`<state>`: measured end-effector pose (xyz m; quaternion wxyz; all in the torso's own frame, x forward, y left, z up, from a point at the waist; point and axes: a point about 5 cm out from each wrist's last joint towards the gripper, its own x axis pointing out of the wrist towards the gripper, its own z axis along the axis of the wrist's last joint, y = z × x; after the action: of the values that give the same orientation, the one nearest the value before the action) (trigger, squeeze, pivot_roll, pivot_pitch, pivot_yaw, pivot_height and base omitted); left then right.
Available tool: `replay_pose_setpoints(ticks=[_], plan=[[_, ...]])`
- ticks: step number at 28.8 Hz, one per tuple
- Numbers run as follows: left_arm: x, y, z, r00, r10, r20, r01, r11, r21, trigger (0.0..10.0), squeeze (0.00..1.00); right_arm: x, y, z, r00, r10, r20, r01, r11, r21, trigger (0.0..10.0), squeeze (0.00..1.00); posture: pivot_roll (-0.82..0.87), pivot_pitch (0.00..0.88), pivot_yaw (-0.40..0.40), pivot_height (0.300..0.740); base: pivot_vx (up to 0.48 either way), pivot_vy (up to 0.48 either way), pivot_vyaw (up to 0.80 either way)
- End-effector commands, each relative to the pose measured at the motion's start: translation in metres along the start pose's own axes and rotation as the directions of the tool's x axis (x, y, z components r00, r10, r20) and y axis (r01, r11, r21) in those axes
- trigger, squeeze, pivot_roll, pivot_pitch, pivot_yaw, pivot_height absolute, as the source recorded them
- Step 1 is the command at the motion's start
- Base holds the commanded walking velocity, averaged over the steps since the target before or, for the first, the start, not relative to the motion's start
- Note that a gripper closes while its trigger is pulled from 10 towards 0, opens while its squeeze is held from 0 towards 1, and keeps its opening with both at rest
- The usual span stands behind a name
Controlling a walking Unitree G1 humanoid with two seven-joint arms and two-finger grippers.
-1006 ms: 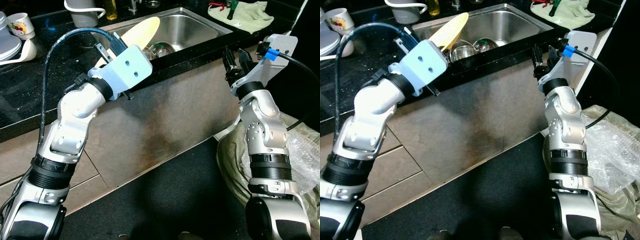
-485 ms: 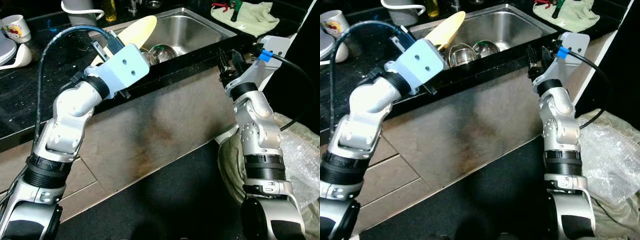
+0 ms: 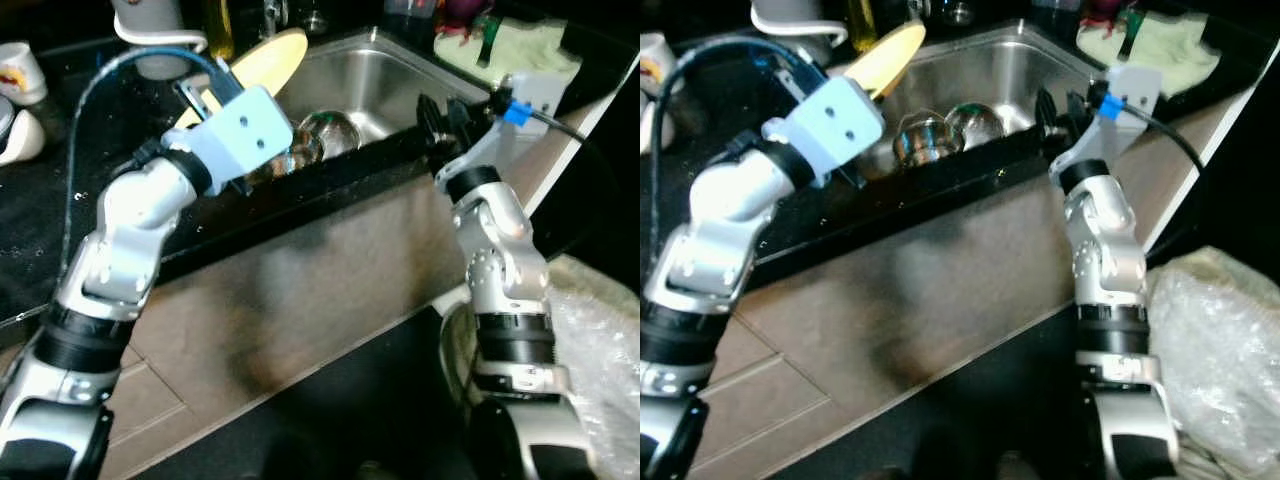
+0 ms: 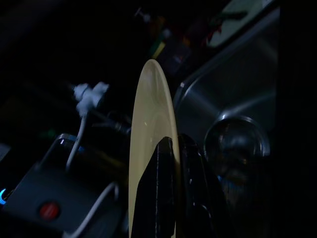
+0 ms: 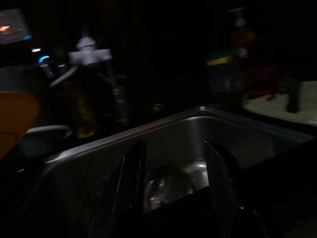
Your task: Kitchen organization
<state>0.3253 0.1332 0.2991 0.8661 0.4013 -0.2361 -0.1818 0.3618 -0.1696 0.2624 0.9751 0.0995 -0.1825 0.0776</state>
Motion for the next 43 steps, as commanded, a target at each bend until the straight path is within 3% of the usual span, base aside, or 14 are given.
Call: replay_pose_setpoints(ticks=[1,6,16,21,31,37,43], plan=[[-0.001,0.0,0.0,1.0,-0.006,0.003,0.006,1.0,0.007,10.0,0.0,0.0,0.0,0.0,1.0,-0.002,-0.006,0.002,1.0,0.007,10.0,0.0,0.03,0.054,0.001,0.74,0.379,0.0,-0.48],[0.0,0.0,0.0,1.0,-0.009,0.005,0.009,1.0,0.009,10.0,0.0,-0.001,0.0,0.0,1.0,-0.004,-0.009,0.004,1.0,0.009,10.0,0.0,0.03,0.053,0.001,0.74,0.379,0.0,-0.66],[0.002,-0.001,-0.001,1.0,-0.022,0.005,0.022,1.0,0.007,10.0,0.0,-0.001,-0.001,0.001,1.0,-0.004,-0.002,0.004,1.0,0.014,10.0,0.0,0.03,0.055,-0.001,0.74,0.377,0.0,0.0],[0.001,-0.018,0.001,0.989,-0.142,0.034,0.142,0.99,-0.02,10.0,0.0,0.0,0.0,0.001,1.0,-0.004,-0.005,0.004,1.0,0.012,10.0,0.0,0.03,0.055,-0.004,0.74,0.343,0.0,0.0],[0.002,-0.027,-0.015,0.983,-0.178,-0.04,0.178,0.984,-0.008,10.0,0.0,0.0,-0.001,0.001,1.0,-0.006,-0.009,0.006,1.0,-0.001,10.0,0.0,0.03,0.059,-0.004,0.74,0.067,0.0,0.0],[0.0,-0.053,-0.019,0.951,-0.308,-0.019,0.308,0.951,-0.01,10.0,0.0,-0.002,-0.001,0.0,1.0,-0.007,-0.012,0.007,1.0,-0.011,10.0,0.0,0.02,0.063,0.001,0.74,0.0,0.0,0.0],[0.001,-0.056,-0.041,0.955,-0.286,-0.082,0.289,0.957,0.02,10.0,0.0,-0.005,0.002,-0.005,1.0,0.004,-0.028,-0.004,1.0,-0.01,10.0,0.0,0.02,0.064,0.004,0.74,0.0,0.0,0.0]])
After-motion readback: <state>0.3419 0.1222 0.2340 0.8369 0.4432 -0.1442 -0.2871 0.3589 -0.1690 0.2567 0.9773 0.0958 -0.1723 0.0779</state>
